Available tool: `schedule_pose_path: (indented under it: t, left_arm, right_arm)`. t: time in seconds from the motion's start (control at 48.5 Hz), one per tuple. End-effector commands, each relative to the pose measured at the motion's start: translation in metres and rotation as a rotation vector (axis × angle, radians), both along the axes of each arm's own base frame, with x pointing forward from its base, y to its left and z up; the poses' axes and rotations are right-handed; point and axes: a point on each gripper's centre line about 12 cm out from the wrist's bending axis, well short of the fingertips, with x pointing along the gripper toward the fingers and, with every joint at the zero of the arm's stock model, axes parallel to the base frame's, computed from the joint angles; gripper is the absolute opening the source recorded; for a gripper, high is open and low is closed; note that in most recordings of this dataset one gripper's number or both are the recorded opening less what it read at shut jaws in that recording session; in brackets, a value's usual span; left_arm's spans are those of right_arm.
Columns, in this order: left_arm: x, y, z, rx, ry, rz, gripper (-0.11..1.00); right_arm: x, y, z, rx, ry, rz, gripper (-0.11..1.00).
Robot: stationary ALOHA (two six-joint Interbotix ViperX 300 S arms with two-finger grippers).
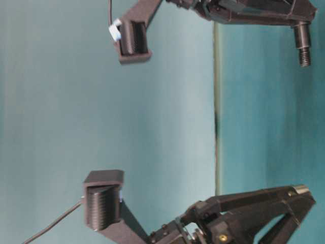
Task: Insert the washer onto the shaft with both hands.
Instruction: 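Close left gripper on the washer and lift both parts, then bring the washer and shaft toward each other above the table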
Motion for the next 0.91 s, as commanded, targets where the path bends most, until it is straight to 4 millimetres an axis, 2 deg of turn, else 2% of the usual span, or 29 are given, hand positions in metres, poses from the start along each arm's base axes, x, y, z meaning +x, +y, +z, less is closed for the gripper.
schedule_pose_path:
  t: [0.0, 0.392, 0.66, 0.888]
  left_arm:
    - [0.003, 0.000, 0.012, -0.005, -0.064, 0.002, 0.35]
    - [-0.002, -0.001, 0.031, -0.042, -0.348, 0.007, 0.35]
    - [-0.005, -0.003, 0.044, -0.065, -0.515, 0.002, 0.35]
    - [-0.002, -0.006, 0.053, -0.145, -0.640, 0.032, 0.35]
  right_arm:
    - [0.003, 0.004, 0.012, 0.012, -0.086, -0.012, 0.00]
    - [-0.019, 0.015, 0.018, 0.084, -0.332, -0.074, 0.00]
    - [-0.032, 0.033, 0.020, 0.097, -0.437, -0.004, 0.00]
    - [-0.034, 0.039, 0.020, 0.111, -0.540, 0.020, 0.00]
